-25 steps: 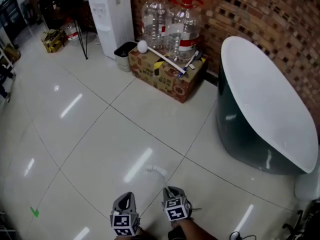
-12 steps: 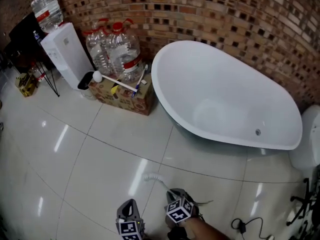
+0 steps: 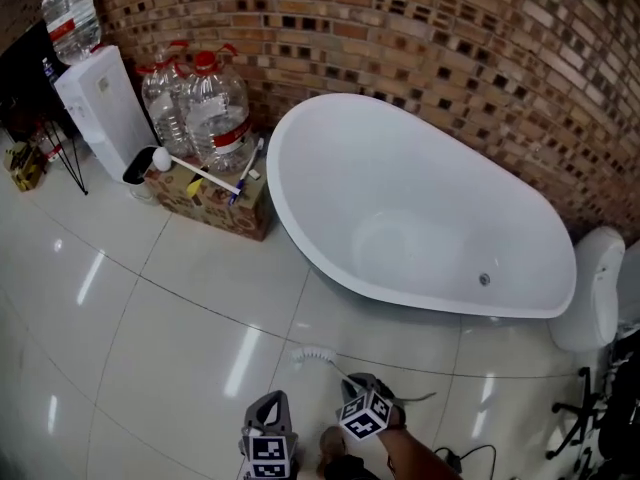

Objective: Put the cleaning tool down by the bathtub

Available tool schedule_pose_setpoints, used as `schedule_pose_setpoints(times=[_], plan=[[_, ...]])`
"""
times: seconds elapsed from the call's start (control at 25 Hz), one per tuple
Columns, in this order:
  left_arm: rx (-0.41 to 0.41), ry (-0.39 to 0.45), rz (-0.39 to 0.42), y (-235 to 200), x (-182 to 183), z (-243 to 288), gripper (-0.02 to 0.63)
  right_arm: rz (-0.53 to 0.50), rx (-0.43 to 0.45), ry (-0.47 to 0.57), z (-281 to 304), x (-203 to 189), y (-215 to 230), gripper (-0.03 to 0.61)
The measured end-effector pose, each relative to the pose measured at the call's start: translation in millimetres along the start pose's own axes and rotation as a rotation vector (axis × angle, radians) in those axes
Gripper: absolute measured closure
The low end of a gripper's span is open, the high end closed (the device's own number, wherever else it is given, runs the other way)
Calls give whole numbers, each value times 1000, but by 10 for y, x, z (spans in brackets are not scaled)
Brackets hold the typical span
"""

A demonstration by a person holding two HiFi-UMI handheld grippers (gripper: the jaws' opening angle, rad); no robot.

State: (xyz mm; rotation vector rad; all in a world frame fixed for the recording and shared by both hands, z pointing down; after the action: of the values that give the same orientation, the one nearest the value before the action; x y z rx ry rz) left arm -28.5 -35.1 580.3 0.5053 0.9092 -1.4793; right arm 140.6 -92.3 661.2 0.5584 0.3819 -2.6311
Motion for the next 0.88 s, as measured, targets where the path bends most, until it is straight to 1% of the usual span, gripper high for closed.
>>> schedule_pose_setpoints(times=[0.08, 0.2, 0.32, 0.4, 0.48, 0.6, 0.72, 0.88], plan=[[4, -11, 0, 52, -21, 165, 614, -19, 6, -11, 83, -115, 134, 514], [11, -24, 2, 225, -14, 413, 614, -58, 36, -28, 242, -323, 345, 514], [24, -26, -14, 436, 20, 647, 614, -101, 69, -33, 402, -542, 581, 514], [21, -34, -22, 535, -36, 876, 614, -131, 74, -36, 588, -676, 758, 514], [4, -47, -25, 609, -190, 1174, 614, -150, 69, -36, 839, -797, 908, 512], [-31, -60, -18, 684, -475, 1694, 614, -144, 57, -31, 1291, -991, 1057, 512], [-48, -53, -15, 702, -719, 2167, 614, -154, 54, -44, 1780, -1251, 1123, 512], [-61, -37, 2, 654, -948, 2676, 614, -161, 57, -59, 2429, -1524, 1160, 512]])
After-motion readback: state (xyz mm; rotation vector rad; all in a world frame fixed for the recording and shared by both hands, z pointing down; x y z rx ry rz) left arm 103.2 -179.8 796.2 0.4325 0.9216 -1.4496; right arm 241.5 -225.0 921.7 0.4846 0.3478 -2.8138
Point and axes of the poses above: the fingertips, and each gripper's own axes: z forward along the fingers, y to its right, x out of its top, the point moved 5 cm from there along -z, backward along the fingers, and after that the axes turned 10 degrees about -z, right-handed, at the moved point
